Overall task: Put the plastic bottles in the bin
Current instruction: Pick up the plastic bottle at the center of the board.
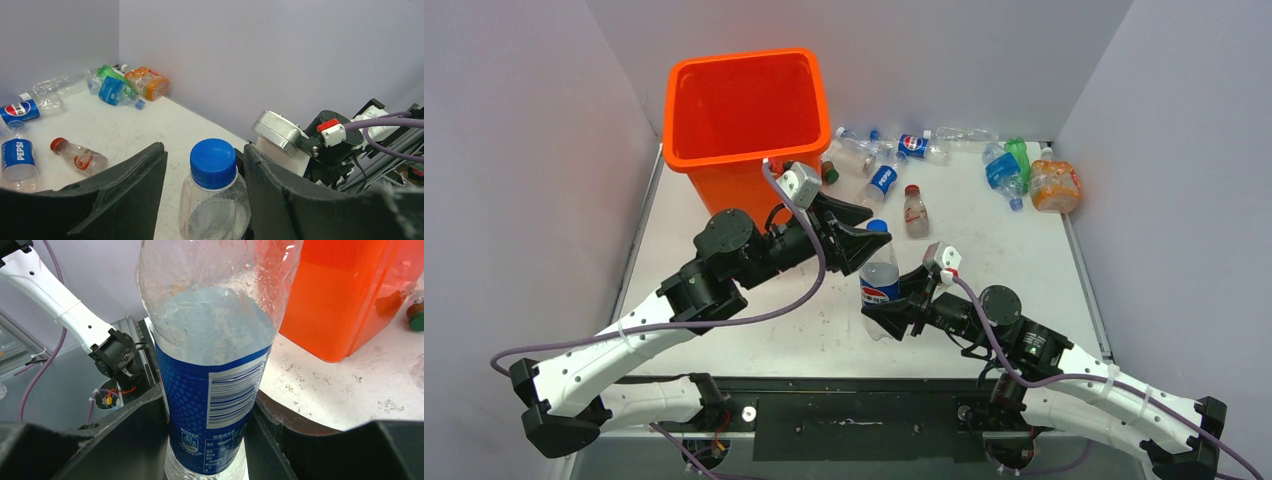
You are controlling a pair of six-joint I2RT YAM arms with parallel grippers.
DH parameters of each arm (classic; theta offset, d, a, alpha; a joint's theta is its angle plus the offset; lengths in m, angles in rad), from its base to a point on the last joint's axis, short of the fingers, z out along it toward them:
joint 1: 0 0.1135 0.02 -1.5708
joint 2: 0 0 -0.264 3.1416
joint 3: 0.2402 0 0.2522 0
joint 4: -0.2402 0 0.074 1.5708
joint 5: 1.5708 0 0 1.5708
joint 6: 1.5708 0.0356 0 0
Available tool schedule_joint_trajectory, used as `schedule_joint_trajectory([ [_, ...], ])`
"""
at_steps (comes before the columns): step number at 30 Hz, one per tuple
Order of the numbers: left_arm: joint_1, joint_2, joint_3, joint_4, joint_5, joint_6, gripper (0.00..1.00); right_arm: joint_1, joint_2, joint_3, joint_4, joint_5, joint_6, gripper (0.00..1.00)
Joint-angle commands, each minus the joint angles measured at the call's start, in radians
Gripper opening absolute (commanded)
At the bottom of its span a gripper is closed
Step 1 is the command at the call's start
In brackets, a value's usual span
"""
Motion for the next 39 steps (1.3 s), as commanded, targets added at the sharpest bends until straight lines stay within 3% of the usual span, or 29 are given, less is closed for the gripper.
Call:
schedule_joint_trajectory([
  [1, -0.003, 0.004, 0.061, 0.005, 0.022, -0.004, 0.52, 0.004, -0.009, 0.017, 0.056, 0.004, 0.001, 0.37],
  [4, -0.003, 0.015, 0.066, 0.001, 0.025, -0.005, 0.50, 0.003, -0.011, 0.017, 0.058, 0.004, 0.003, 0.37],
  [11, -0.005, 0.031, 0.053, 0.005, 0.040, -0.004, 0.56, 0.008, -0.008, 0.019, 0.060, 0.007, 0.003, 0.37],
  [19, -0.005, 0.034, 0.045, 0.017, 0.066, 0.002, 0.12, 0.012, -0.007, 0.021, 0.059, 0.011, 0.004, 0.39],
  [20, -0.005, 0.032, 0.042, 0.019, 0.066, 0.002, 0.05, 0.011, -0.008, 0.023, 0.055, 0.016, 0.007, 0.44],
  [21, -0.005, 0.030, 0.040, 0.023, 0.067, 0.003, 0.00, 0.012, -0.009, 0.025, 0.049, 0.026, 0.016, 0.60],
  [23, -0.004, 0.021, 0.039, 0.028, 0.056, 0.006, 0.00, 0.010, -0.005, 0.041, 0.031, 0.031, 0.035, 0.91],
  [24, -0.005, 0.015, 0.036, 0.032, 0.049, 0.009, 0.00, 0.012, -0.001, 0.059, 0.014, 0.028, 0.042, 0.93],
  [31, -0.003, -0.070, 0.051, 0.078, -0.141, 0.070, 0.00, 0.012, -0.042, 0.189, -0.124, 0.046, 0.079, 0.90],
  [39, -0.002, -0.145, 0.212, 0.036, -0.327, 0.260, 0.00, 0.011, -0.160, 0.274, -0.210, 0.110, 0.072, 0.90],
])
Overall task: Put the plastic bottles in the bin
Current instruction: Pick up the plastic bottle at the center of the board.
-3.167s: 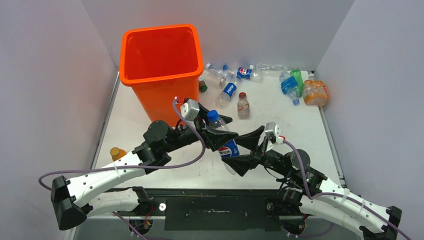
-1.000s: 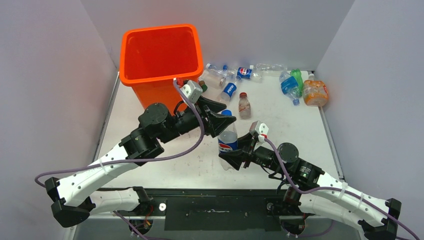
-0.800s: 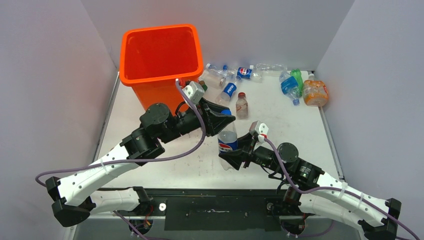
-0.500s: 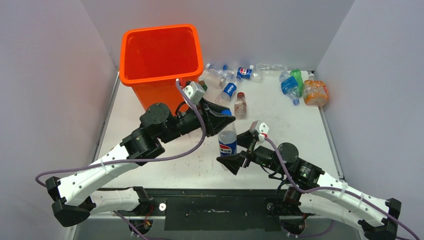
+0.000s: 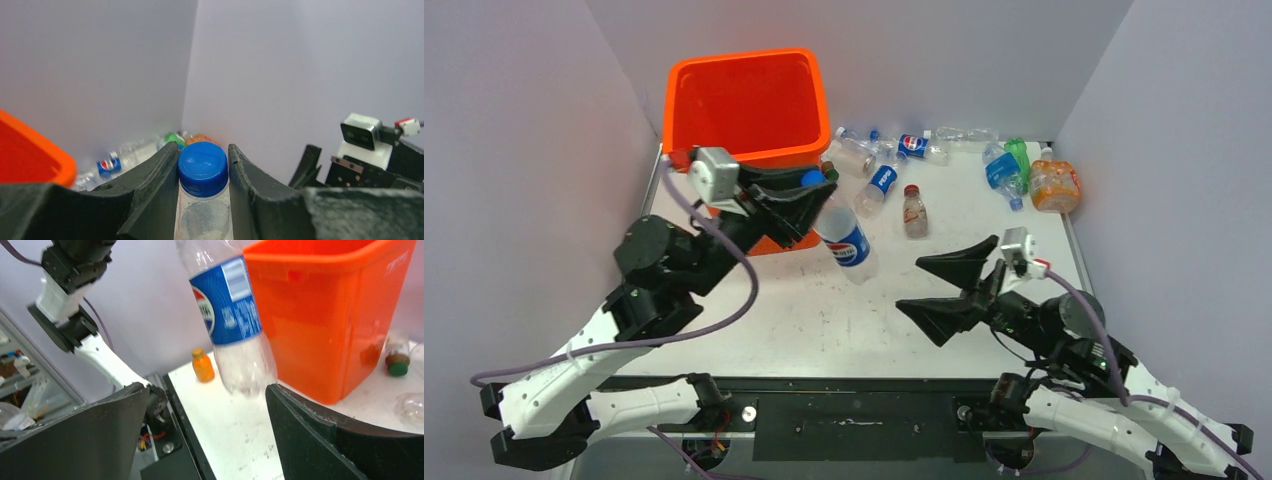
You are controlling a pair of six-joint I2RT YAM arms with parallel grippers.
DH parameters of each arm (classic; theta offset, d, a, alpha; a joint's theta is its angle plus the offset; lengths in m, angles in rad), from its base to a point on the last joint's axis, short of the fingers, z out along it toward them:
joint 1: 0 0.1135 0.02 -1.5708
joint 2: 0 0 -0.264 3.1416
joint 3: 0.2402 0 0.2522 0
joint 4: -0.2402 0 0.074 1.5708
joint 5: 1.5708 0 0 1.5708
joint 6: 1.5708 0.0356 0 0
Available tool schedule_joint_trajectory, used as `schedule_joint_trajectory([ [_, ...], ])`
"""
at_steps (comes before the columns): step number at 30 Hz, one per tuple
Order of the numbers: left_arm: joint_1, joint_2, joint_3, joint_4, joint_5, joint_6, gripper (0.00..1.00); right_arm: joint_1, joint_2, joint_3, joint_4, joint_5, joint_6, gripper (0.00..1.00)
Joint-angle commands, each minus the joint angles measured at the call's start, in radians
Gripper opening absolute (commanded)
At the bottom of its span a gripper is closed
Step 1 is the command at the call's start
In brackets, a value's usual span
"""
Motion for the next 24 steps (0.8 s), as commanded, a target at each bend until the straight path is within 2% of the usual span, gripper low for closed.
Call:
schedule_joint_trajectory([
  [1, 0.001, -0.055, 0.139, 0.049, -0.139, 0.148, 0.00, 0.004, -0.068, 0.037, -0.027, 0.087, -0.006, 0.90],
  [4, 0.001, -0.073, 0.157, 0.127, -0.249, 0.266, 0.00, 0.005, -0.111, -0.031, 0.005, 0.175, -0.013, 0.90],
  [8, 0.002, -0.056, 0.156, 0.338, -0.438, 0.548, 0.00, 0.005, -0.140, -0.131, 0.060, 0.322, 0.007, 0.90],
  [11, 0.017, 0.003, 0.233, 0.382, -0.464, 0.665, 0.00, 0.005, -0.129, -0.176, 0.082, 0.387, 0.021, 0.90],
  [14, 0.066, 0.084, 0.329, 0.376, -0.461, 0.711, 0.00, 0.004, -0.106, -0.199, 0.094, 0.430, 0.039, 0.90],
  [16, 0.160, 0.148, 0.395, 0.324, -0.420, 0.650, 0.00, 0.005, -0.094, -0.209, 0.108, 0.450, 0.048, 0.90],
  [20, 0.432, 0.280, 0.532, 0.191, -0.233, 0.373, 0.00, 0.004, -0.086, -0.218, 0.117, 0.490, 0.056, 0.90],
  [24, 0.564, 0.430, 0.651, 0.161, -0.148, 0.191, 0.00, 0.005, -0.090, -0.220, 0.106, 0.534, 0.050, 0.90],
])
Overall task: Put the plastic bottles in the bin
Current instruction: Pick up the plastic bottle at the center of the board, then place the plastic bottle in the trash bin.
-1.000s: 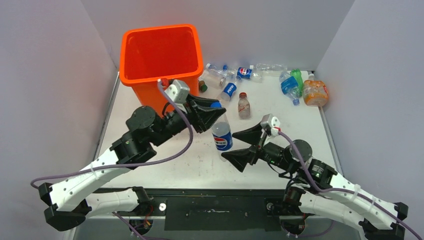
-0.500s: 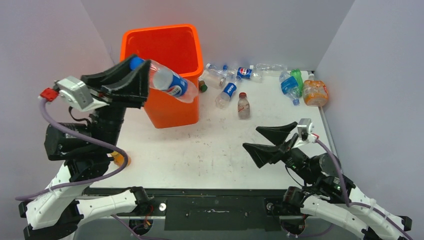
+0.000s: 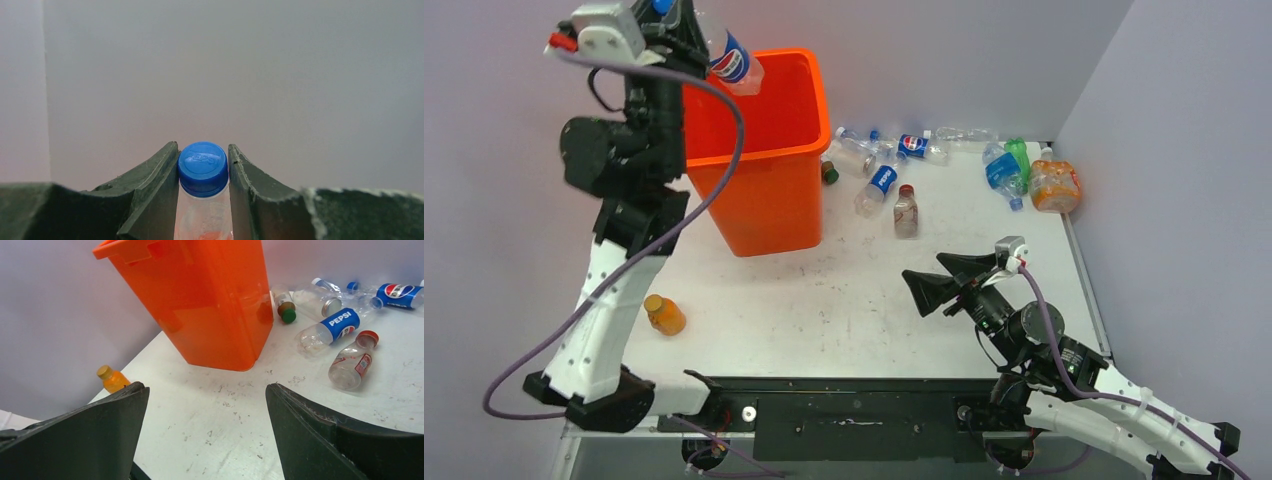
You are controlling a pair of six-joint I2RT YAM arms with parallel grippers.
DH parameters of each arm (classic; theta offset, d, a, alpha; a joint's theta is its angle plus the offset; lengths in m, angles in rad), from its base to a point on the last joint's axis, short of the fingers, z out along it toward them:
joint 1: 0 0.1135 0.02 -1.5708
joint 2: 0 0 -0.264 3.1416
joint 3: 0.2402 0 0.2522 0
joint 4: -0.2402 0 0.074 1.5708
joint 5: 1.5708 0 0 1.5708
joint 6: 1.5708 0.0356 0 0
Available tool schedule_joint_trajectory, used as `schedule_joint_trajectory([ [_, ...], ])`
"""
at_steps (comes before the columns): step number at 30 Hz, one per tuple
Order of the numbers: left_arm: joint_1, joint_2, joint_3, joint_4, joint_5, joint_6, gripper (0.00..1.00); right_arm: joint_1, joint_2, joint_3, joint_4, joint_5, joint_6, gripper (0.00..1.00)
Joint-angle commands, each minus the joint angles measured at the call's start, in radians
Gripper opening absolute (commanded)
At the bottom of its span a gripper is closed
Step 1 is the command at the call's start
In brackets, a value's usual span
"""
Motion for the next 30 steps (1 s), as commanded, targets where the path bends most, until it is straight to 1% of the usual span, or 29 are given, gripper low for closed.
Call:
schedule_joint_trajectory([
  [1, 0.112, 0.159, 0.145, -0.098, 0.149, -0.252, 0.00, 0.005, 0.000, 0.001, 0.046, 0.086, -0.001, 0.90],
  [4, 0.145, 0.296, 0.271, -0.187, 0.202, -0.302, 0.00, 0.005, 0.007, 0.016, 0.016, 0.123, -0.017, 0.90],
  [7, 0.156, 0.398, 0.321, -0.228, 0.204, -0.326, 0.00, 0.005, 0.008, 0.011, 0.003, 0.168, -0.025, 0.90],
  [8, 0.156, 0.421, 0.320, -0.258, 0.202, -0.326, 0.00, 0.005, 0.006, 0.004, 0.005, 0.178, -0.025, 0.90],
  [11, 0.160, 0.475, 0.289, -0.246, 0.186, -0.312, 0.00, 0.004, 0.000, -0.017, 0.020, 0.185, -0.022, 0.90],
  [15, 0.166, 0.512, 0.231, -0.147, 0.159, -0.299, 0.00, 0.005, 0.001, -0.035, 0.019, 0.187, -0.015, 0.90],
  [16, 0.166, 0.515, 0.217, -0.124, 0.159, -0.294, 0.01, 0.005, 0.001, -0.039, 0.018, 0.189, -0.012, 0.90],
  [18, 0.167, 0.525, 0.212, -0.107, 0.160, -0.281, 0.14, 0.005, 0.001, -0.046, 0.016, 0.193, -0.007, 0.90],
  [20, 0.166, 0.531, 0.218, -0.122, 0.161, -0.263, 0.31, 0.005, 0.000, -0.051, 0.014, 0.196, -0.004, 0.90],
  [21, 0.166, 0.530, 0.217, -0.127, 0.162, -0.256, 0.49, 0.005, 0.002, -0.052, 0.014, 0.199, -0.004, 0.90],
  [22, 0.166, 0.525, 0.210, -0.128, 0.152, -0.250, 0.64, 0.004, 0.005, -0.052, 0.016, 0.201, -0.004, 0.90],
  [23, 0.166, 0.511, 0.194, -0.121, 0.136, -0.248, 0.75, 0.004, 0.007, -0.051, 0.016, 0.202, -0.005, 0.90],
  [25, 0.164, 0.455, 0.145, -0.080, 0.103, -0.248, 0.92, 0.005, 0.012, -0.045, 0.014, 0.200, -0.001, 0.90],
  [26, 0.163, 0.419, 0.114, -0.052, 0.094, -0.252, 0.98, 0.005, 0.015, -0.043, 0.013, 0.198, 0.002, 0.90],
  [27, 0.161, 0.381, 0.085, -0.023, 0.086, -0.257, 0.96, 0.005, 0.018, -0.040, 0.014, 0.199, 0.004, 0.90],
  [30, 0.145, 0.264, 0.012, 0.027, 0.079, -0.271, 0.96, 0.005, 0.026, -0.038, 0.017, 0.207, 0.010, 0.90],
])
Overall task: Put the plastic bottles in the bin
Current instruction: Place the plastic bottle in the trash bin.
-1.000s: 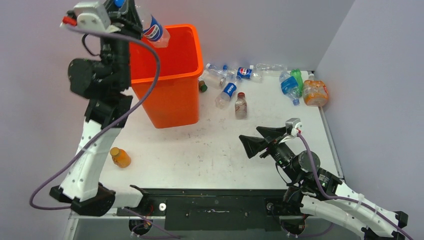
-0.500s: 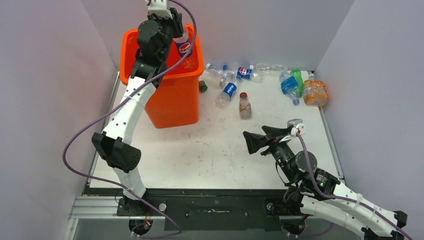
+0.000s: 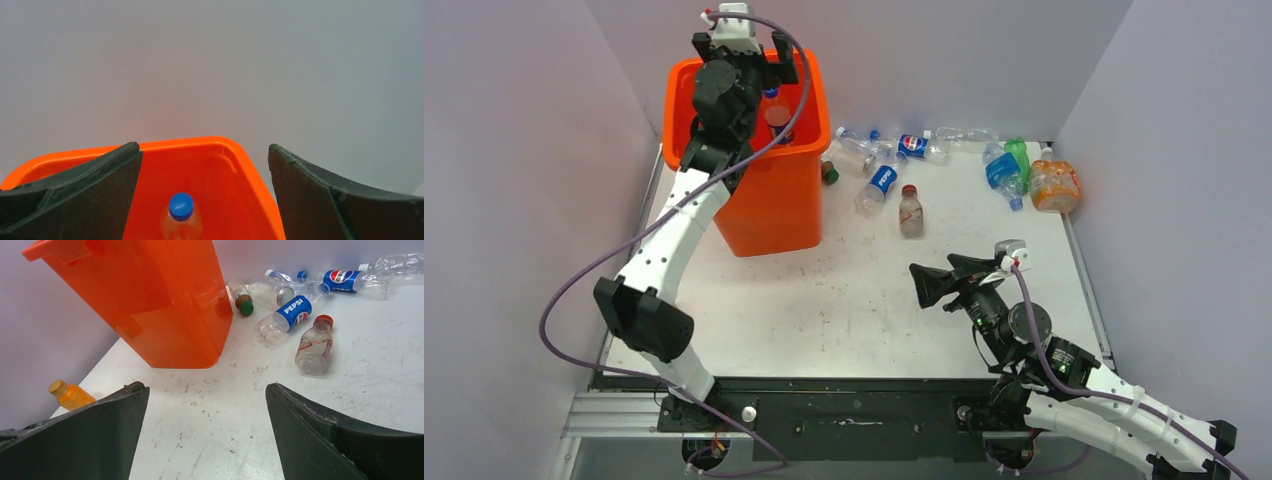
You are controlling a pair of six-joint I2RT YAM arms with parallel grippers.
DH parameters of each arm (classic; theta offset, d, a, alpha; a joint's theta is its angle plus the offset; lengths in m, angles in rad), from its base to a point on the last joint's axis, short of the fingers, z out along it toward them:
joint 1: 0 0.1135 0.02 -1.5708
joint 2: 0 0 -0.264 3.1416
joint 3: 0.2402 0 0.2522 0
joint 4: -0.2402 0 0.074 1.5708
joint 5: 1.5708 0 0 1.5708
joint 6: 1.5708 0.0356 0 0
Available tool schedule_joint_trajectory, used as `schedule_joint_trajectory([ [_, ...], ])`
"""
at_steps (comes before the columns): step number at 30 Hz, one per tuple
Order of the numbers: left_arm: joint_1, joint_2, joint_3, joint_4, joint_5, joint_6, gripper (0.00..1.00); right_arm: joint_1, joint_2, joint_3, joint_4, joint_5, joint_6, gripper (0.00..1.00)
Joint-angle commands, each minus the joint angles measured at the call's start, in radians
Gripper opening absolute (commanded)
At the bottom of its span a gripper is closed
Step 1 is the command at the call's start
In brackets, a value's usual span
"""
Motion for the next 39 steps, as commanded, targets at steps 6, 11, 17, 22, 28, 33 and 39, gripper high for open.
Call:
schedule_joint_trajectory([
  [6, -0.128, -0.460, -0.239, 0.135, 0.030, -0.035, 0.96, 0.003, 0.084, 0.019, 0.063, 0.151, 0.033, 0.90],
  [11, -0.280, -0.646, -0.369, -0.102, 0.146, -0.011, 0.96, -0.005, 0.253, 0.067, 0.104, 0.319, 0.080, 0.90],
  [17, -0.344, -0.896, -0.636, -0.280, 0.362, 0.007, 0.96, -0.238, 0.483, 0.153, 0.073, 0.162, 0.174, 0.90],
  [22, -0.345, -1.066, -0.906, -0.281, 0.520, 0.022, 0.96, -0.574, 0.630, 0.102, 0.203, -0.199, 0.296, 0.90],
  [28, -0.347, -1.183, -1.226, 0.012, 0.632, -0.109, 0.96, -0.726, 0.829, 0.079, 0.428, -0.355, 0.353, 0.90],
  [33, -0.346, -1.173, -1.284, 0.070, 0.688, -0.161, 0.96, -0.742, 1.034, 0.234, 0.412, -0.420, 0.287, 0.90],
  [39, -0.354, -1.179, -1.294, 0.008, 0.669, -0.170, 0.96, -0.742, 1.238, 0.419, 0.280, -0.394, 0.179, 0.90],
])
